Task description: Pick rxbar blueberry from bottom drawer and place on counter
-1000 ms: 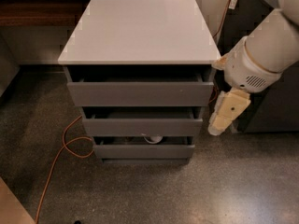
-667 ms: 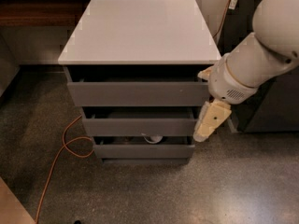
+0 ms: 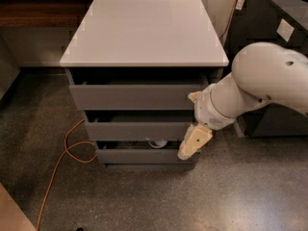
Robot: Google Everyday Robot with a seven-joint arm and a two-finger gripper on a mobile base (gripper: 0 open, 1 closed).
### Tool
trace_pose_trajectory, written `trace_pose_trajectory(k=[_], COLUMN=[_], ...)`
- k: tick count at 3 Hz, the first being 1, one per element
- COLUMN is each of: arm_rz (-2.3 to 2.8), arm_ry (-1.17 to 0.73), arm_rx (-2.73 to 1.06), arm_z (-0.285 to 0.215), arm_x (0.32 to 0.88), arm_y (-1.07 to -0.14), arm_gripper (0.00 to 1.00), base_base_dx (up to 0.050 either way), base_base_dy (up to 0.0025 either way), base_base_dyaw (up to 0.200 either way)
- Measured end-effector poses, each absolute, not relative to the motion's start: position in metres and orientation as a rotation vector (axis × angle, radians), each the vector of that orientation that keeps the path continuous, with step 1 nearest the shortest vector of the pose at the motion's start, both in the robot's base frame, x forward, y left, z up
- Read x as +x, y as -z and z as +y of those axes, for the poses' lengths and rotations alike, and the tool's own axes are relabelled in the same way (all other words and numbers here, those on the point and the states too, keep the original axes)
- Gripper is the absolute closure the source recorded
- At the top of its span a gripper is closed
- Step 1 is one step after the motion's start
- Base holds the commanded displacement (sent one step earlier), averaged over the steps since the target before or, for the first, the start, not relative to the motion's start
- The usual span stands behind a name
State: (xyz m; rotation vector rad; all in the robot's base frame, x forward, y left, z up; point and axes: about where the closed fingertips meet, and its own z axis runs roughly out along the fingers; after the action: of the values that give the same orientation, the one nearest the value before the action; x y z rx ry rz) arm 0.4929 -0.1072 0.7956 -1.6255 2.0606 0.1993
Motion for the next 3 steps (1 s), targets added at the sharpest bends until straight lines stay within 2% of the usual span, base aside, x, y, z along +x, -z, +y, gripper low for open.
trace_pose_trajectory(k=[1, 3], arm_rz=[2.025, 2.053], arm_ry=[-0.257, -0.251], arm_rx=[-1.550, -1.575], arm_z=[-0.075, -0.074], arm_x=[0.496, 0.496], arm_y=[-0.749, -0.736], arm_gripper=[0.00, 0.00], base_base_dx=[0.000, 0.000], base_base_dy=[0.00000, 0.00000], base_base_dyaw=[0.000, 0.000])
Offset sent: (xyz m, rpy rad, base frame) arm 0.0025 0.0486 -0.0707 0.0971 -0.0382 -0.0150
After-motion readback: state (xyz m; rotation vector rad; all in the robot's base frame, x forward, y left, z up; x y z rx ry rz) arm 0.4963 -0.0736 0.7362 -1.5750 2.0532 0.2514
